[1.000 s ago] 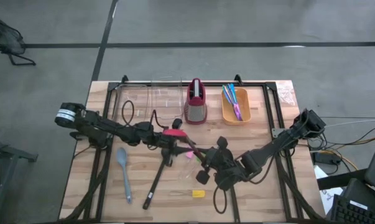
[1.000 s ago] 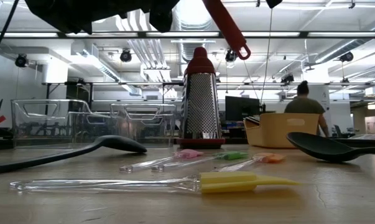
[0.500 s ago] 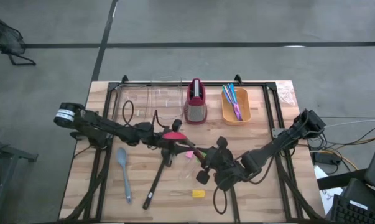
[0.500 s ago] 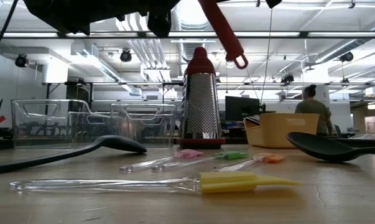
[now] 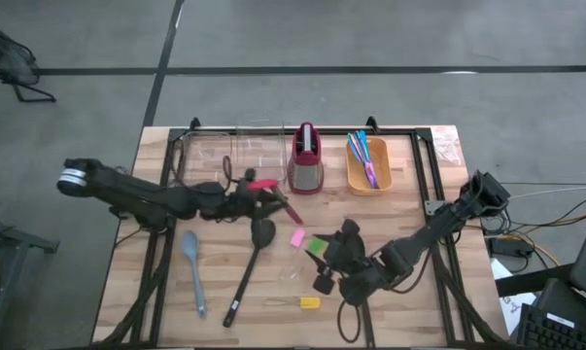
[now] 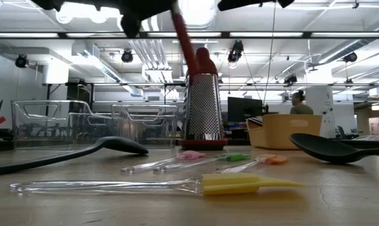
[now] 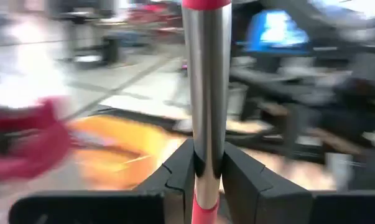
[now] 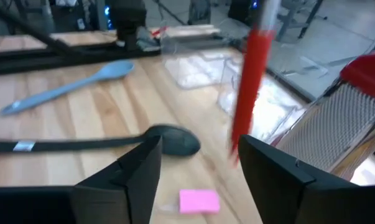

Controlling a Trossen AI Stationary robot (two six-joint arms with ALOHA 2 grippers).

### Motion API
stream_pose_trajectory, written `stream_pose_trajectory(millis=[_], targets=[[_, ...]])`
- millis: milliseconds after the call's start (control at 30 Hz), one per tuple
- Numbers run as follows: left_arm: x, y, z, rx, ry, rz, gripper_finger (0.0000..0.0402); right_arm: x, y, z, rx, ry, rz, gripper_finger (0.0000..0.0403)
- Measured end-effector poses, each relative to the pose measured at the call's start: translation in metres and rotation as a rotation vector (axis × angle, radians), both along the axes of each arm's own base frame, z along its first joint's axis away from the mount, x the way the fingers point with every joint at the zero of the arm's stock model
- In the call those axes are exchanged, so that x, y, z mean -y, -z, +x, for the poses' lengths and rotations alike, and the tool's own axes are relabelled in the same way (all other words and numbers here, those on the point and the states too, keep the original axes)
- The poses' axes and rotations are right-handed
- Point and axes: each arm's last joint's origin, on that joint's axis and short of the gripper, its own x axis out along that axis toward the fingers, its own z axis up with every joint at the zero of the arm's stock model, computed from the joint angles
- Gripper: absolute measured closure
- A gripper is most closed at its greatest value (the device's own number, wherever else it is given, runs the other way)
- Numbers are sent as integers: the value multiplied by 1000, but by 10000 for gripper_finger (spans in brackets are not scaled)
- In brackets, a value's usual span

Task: Pick & Place Kitchen Items
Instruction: Put the red serving spoon into the right transparent bin

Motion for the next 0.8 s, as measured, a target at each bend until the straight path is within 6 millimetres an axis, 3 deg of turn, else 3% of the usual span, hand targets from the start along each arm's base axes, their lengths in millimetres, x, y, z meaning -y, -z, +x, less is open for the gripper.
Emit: stream_pose_trajectory(millis=[233,433,567,800], targets=[[-28,-16,-35,-48,-485,30,339,-10,7,-10,-14,-23,11,171],[-62,-28,-44,6,-632,-3,339,-15,12,-15,-16,-32,20,164],[-87,-24,-43,-9,-681,-27,339,-16,15,-18,-28,-38,10,159],[-140,-23,-45,-163,-756,-174,339,-14,19,-21,-70,-40,-24,169]])
